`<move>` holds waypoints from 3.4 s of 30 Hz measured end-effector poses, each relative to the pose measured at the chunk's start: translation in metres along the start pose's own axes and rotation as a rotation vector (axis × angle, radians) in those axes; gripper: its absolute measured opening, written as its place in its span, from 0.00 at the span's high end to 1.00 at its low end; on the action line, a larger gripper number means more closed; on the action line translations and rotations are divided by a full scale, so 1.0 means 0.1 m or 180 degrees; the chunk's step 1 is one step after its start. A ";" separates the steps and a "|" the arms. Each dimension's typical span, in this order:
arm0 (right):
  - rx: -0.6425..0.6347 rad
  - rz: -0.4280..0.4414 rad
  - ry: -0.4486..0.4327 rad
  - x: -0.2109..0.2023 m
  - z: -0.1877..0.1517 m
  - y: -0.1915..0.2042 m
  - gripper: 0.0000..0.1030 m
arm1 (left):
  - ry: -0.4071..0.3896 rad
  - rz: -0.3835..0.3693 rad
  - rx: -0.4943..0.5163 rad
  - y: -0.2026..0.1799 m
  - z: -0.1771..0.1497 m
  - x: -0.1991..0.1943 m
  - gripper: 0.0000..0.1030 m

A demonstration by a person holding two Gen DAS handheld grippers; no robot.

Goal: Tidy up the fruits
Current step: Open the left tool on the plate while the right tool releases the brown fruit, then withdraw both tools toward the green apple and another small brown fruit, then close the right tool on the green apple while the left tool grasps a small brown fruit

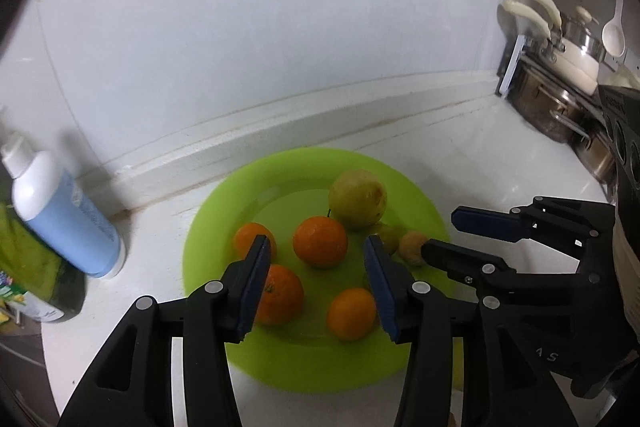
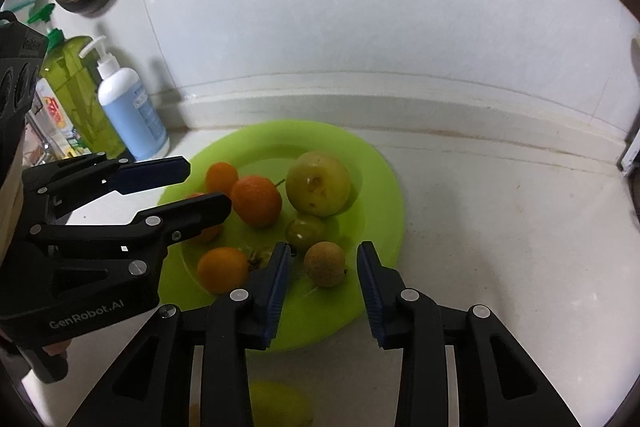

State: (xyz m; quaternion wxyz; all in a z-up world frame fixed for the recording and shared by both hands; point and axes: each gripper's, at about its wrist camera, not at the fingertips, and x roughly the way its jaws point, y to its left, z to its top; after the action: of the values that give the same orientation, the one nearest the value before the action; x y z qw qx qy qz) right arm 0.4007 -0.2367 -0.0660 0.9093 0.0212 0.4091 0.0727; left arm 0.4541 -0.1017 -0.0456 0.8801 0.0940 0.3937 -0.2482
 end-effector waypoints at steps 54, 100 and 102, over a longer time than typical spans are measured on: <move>-0.1006 0.0509 0.0065 -0.57 -0.87 0.12 0.44 | 0.0054 0.0211 0.0035 -0.87 -1.35 -0.62 0.49; -0.0913 0.0605 0.0182 -0.22 -0.77 0.23 0.49 | 0.0157 0.0248 -0.0397 -0.47 -1.30 -0.47 0.72; -0.0919 0.0581 0.0192 -0.21 -0.77 0.24 0.49 | 0.0158 0.0233 -0.0419 -0.47 -1.30 -0.48 0.72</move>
State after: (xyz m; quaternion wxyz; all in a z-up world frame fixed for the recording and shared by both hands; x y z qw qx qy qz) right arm 0.3265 -0.2177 -0.0988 0.8799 -0.0748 0.4179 0.2135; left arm 0.3190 -0.0772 -0.0965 0.8828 0.0564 0.4272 -0.1870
